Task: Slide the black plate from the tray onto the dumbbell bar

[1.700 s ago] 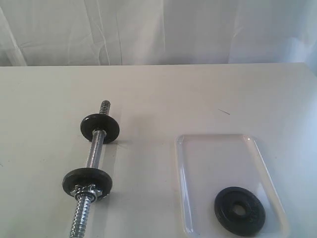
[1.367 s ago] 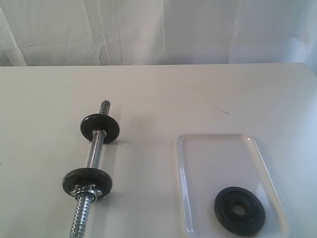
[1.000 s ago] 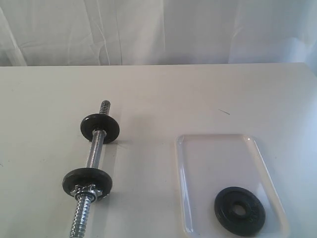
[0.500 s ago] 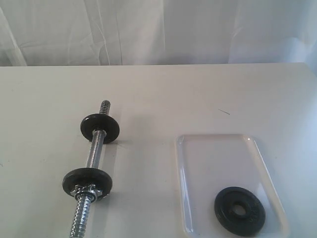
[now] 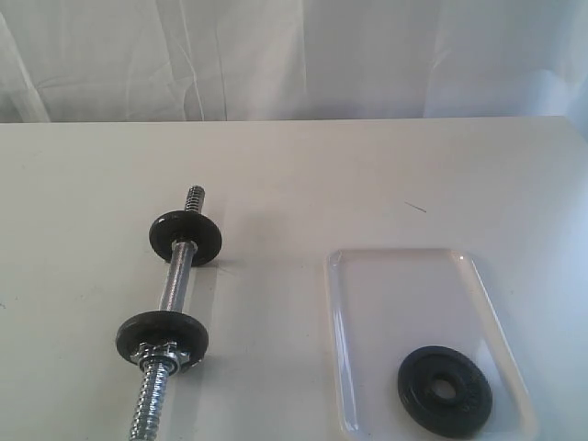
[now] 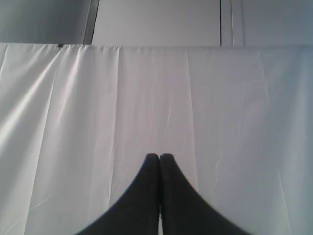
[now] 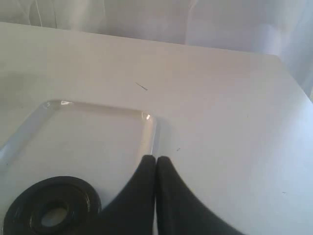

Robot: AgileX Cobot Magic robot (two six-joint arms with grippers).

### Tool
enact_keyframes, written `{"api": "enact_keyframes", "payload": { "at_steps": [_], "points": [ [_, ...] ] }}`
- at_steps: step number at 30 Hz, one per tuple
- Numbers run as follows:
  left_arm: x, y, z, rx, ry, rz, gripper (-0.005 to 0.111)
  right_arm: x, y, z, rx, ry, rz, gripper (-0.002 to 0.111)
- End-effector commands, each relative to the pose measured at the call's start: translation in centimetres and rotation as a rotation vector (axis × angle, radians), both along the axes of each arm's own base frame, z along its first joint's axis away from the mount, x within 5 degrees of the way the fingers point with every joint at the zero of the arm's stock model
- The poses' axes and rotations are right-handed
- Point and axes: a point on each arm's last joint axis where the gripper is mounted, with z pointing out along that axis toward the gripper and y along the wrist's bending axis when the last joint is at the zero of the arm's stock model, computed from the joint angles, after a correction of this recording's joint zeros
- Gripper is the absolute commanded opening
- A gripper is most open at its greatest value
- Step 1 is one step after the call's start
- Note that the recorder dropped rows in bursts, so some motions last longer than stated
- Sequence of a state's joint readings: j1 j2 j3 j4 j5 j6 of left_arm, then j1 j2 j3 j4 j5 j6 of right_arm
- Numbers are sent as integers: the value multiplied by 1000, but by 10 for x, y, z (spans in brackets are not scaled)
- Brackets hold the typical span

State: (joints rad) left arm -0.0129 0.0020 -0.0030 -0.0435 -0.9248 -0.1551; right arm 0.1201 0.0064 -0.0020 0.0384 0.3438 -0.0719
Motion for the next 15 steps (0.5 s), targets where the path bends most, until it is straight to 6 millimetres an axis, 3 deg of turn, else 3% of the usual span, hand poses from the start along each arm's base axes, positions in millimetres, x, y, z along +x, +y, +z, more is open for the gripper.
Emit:
{"api": "enact_keyframes", "payload": {
  "at_steps": [1, 6, 15],
  "points": [
    [-1, 7, -1, -126, -12, -24, 0, 0, 1, 0, -7, -14, 18, 0],
    [3, 12, 14, -292, 90, -88, 0, 0, 1, 0, -7, -14, 25, 0],
    [21, 7, 64, -267, 197, -117, 0, 0, 1, 0, -9, -14, 24, 0]
  ]
}}
